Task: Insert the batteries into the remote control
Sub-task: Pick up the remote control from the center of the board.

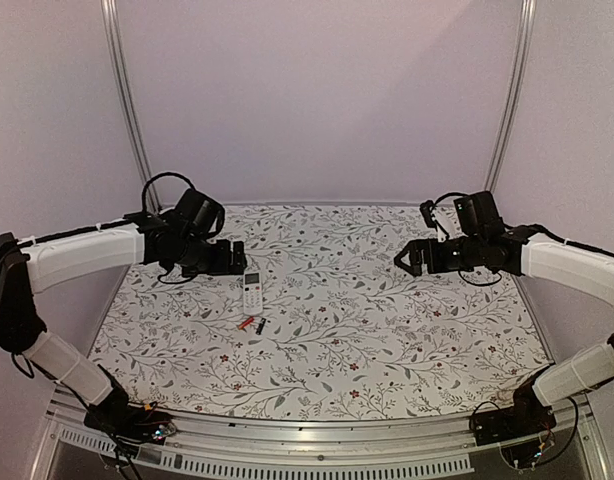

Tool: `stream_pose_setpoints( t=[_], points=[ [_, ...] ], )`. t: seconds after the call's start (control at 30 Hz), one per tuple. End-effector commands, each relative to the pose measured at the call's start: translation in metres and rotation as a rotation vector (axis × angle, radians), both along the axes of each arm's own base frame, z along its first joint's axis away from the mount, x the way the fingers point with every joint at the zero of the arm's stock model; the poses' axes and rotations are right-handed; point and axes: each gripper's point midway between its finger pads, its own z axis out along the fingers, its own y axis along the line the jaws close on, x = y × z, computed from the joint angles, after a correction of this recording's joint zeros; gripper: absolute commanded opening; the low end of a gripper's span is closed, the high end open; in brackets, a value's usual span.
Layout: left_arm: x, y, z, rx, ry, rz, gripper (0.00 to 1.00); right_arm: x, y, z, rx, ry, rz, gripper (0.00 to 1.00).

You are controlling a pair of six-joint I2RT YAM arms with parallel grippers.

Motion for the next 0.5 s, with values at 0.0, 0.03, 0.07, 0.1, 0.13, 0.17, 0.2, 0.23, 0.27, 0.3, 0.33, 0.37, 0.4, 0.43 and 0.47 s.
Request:
stream_pose_setpoints(
  t=[0.0, 0.03, 0.07, 0.1, 0.13, 0.17, 0.2, 0.23, 0.27, 0.3, 0.33, 0.37, 0.4, 0.43, 0.47],
  points=[
    [-0.012, 0.000, -0.008, 0.018, 0.027, 0.005, 0.99, -0.006, 0.009, 0.007, 0.032, 0.011, 0.042, 0.99],
    [-0.013, 0.001, -0.011, 0.032, 0.035, 0.011, 0.99, -0.007, 0.010, 0.008, 0.035, 0.011, 0.045, 0.99],
    [-0.013, 0.000, -0.014, 0.051, 0.045, 0.013, 1.00, -0.007, 0.010, 0.010, 0.037, 0.009, 0.046, 0.99],
    [-0.014, -0.003, -0.018, 0.073, 0.054, 0.011, 1.00, -0.006, 0.010, 0.011, 0.038, 0.007, 0.047, 0.99],
    [-0.012, -0.004, -0.020, 0.096, 0.058, 0.019, 0.99, -0.006, 0.011, 0.011, 0.037, 0.004, 0.053, 0.99],
    [-0.013, -0.009, -0.024, 0.111, 0.065, 0.012, 0.99, -0.006, 0.012, 0.011, 0.036, 0.003, 0.055, 0.99],
    [-0.014, -0.015, -0.026, 0.116, 0.073, 0.008, 0.99, -0.006, 0.012, 0.009, 0.033, 0.006, 0.059, 0.99],
    [-0.014, -0.019, -0.029, 0.119, 0.081, 0.010, 0.99, -0.006, 0.013, 0.008, 0.035, 0.011, 0.062, 0.99],
    [-0.015, -0.026, -0.032, 0.119, 0.086, 0.006, 1.00, -0.006, 0.014, 0.006, 0.033, 0.015, 0.066, 0.99],
    [-0.016, -0.031, -0.035, 0.128, 0.089, 0.000, 1.00, -0.006, 0.014, 0.005, 0.031, 0.016, 0.069, 0.99],
    [-0.016, -0.034, -0.039, 0.146, 0.093, 0.003, 0.99, -0.006, 0.014, 0.004, 0.031, 0.016, 0.070, 0.99],
    [-0.016, -0.035, -0.043, 0.168, 0.098, 0.014, 0.99, -0.006, 0.014, 0.002, 0.031, 0.020, 0.074, 0.99],
    [-0.016, -0.035, -0.048, 0.185, 0.111, 0.024, 0.99, -0.007, 0.015, 0.001, 0.033, 0.021, 0.077, 0.99],
    [-0.016, -0.037, -0.052, 0.198, 0.121, 0.030, 0.98, -0.007, 0.015, -0.001, 0.033, 0.025, 0.081, 0.99],
    [-0.015, -0.039, -0.055, 0.205, 0.126, 0.037, 0.98, -0.007, 0.016, -0.002, 0.032, 0.027, 0.083, 0.99]
  ],
)
